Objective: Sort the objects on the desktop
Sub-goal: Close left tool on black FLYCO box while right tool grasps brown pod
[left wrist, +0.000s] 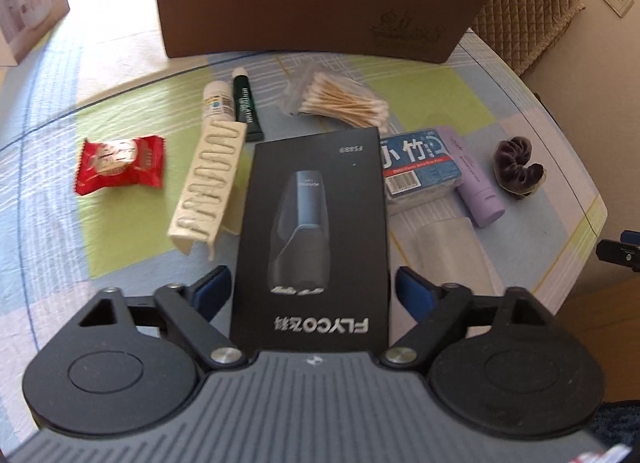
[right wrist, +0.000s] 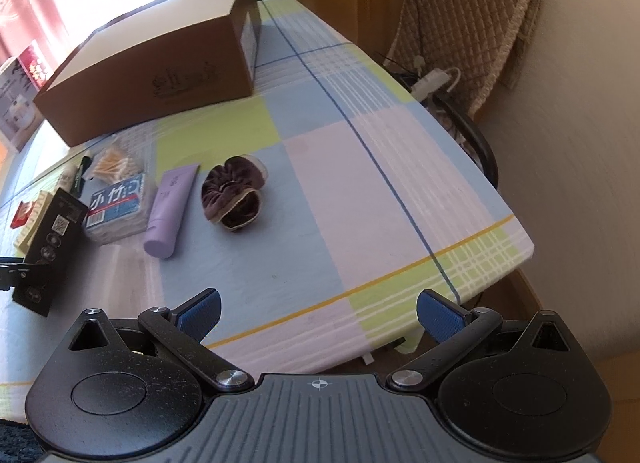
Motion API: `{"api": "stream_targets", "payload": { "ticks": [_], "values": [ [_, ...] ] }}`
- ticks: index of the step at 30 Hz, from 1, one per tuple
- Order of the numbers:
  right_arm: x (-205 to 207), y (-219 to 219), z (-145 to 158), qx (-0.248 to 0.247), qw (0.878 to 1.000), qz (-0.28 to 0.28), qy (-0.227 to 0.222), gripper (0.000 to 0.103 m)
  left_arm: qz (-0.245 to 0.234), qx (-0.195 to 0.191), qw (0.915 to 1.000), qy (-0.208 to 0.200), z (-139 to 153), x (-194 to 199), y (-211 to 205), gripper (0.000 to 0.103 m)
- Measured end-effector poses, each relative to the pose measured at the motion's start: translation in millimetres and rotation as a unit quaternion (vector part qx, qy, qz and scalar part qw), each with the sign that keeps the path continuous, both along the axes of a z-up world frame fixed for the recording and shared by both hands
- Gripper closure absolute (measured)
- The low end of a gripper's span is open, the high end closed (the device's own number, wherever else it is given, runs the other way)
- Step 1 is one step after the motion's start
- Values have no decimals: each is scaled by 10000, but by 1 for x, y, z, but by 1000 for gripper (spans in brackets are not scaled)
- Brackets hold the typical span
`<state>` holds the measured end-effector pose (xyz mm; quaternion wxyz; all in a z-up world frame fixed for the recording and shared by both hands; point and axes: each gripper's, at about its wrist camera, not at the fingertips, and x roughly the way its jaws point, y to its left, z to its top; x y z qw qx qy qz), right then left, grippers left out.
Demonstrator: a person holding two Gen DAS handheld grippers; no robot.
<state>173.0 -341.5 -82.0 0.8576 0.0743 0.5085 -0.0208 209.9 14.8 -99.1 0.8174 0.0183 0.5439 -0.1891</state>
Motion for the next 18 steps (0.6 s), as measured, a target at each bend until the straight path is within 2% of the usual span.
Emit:
{"api": "stream_targets", "payload": {
  "ticks": [11,18],
  "values": [
    [6,-4,-11,56,9996,-266,46,2,-234,191,9995,-25,-8,30,-17,20],
    [16,8,-13,209,9995,-75,-205,2,-219,324,9990,-232,-6,35,-25,23]
  ]
}}
